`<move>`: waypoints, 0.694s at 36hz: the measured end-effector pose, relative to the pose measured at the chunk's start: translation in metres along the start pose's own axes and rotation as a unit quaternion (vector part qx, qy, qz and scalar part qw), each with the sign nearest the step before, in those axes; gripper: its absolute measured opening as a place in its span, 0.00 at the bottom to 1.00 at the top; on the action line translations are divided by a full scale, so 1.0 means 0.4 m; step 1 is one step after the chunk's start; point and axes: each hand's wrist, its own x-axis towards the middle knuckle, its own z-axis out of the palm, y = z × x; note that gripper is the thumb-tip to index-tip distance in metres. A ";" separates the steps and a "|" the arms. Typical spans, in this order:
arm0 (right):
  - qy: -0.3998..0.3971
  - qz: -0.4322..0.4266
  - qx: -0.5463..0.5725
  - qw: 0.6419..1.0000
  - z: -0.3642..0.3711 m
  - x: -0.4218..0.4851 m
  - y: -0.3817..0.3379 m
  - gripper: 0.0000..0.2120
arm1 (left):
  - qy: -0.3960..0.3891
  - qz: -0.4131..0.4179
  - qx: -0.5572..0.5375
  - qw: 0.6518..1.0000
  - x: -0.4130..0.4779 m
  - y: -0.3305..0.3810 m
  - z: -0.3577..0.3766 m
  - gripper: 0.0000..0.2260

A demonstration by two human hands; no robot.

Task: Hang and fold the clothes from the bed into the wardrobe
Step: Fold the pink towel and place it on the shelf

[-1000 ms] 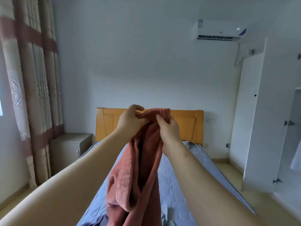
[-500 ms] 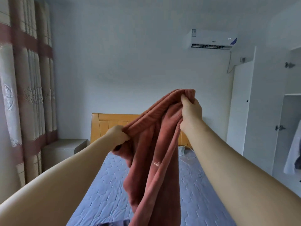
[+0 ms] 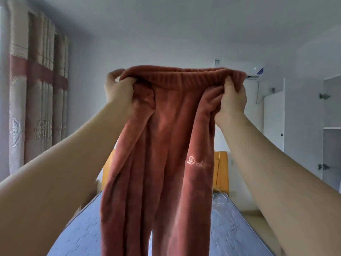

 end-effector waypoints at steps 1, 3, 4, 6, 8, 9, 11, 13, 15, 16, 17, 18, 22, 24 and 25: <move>0.003 -0.009 0.010 1.000 0.006 0.007 -0.011 0.04 | -0.013 0.026 -0.011 1.000 -0.003 0.010 0.002 0.14; 0.010 -0.029 0.006 1.000 0.007 0.019 -0.026 0.03 | -0.039 0.078 0.038 0.996 -0.003 0.013 -0.002 0.16; 0.012 -0.038 -0.007 0.999 0.003 0.024 -0.029 0.04 | -0.051 0.102 0.088 0.990 -0.003 0.009 -0.008 0.16; -0.001 -0.037 -0.052 0.998 -0.015 0.025 -0.021 0.06 | -0.069 0.124 0.174 0.974 -0.002 -0.009 -0.024 0.14; -0.032 -0.006 -0.097 0.995 -0.042 0.016 0.007 0.06 | -0.081 0.101 0.219 0.967 -0.003 -0.037 -0.047 0.13; -0.049 0.018 -0.116 0.992 -0.059 0.009 0.027 0.06 | -0.089 0.081 0.245 0.962 -0.004 -0.055 -0.062 0.13; -0.075 0.062 -0.156 0.983 -0.099 -0.015 0.077 0.05 | -0.129 0.044 0.324 0.936 -0.008 -0.094 -0.103 0.12; -0.084 0.100 -0.192 0.973 -0.147 -0.043 0.126 0.05 | -0.195 0.019 0.412 0.890 -0.019 -0.130 -0.152 0.10; -0.078 0.143 -0.220 0.962 -0.199 -0.071 0.170 0.05 | -0.259 0.024 0.494 0.830 -0.033 -0.156 -0.197 0.09; -0.072 0.163 -0.232 0.956 -0.224 -0.082 0.188 0.06 | -0.290 0.029 0.527 0.798 -0.039 -0.166 -0.218 0.10; -0.065 0.179 -0.242 0.951 -0.247 -0.092 0.204 0.06 | -0.324 0.029 0.557 0.764 -0.045 -0.173 -0.237 0.10; -0.058 0.190 -0.252 0.947 -0.269 -0.101 0.218 0.06 | -0.358 0.021 0.582 0.730 -0.051 -0.178 -0.253 0.10; -0.062 0.209 -0.291 0.931 -0.335 -0.140 0.268 0.11 | -0.446 -0.056 0.632 0.631 -0.086 -0.202 -0.309 0.23; -0.072 0.222 -0.311 0.921 -0.356 -0.158 0.285 0.13 | -0.477 -0.083 0.641 0.595 -0.106 -0.226 -0.334 0.27; -0.076 0.230 -0.319 0.916 -0.366 -0.165 0.291 0.13 | -0.494 -0.098 0.641 0.580 -0.114 -0.240 -0.347 0.27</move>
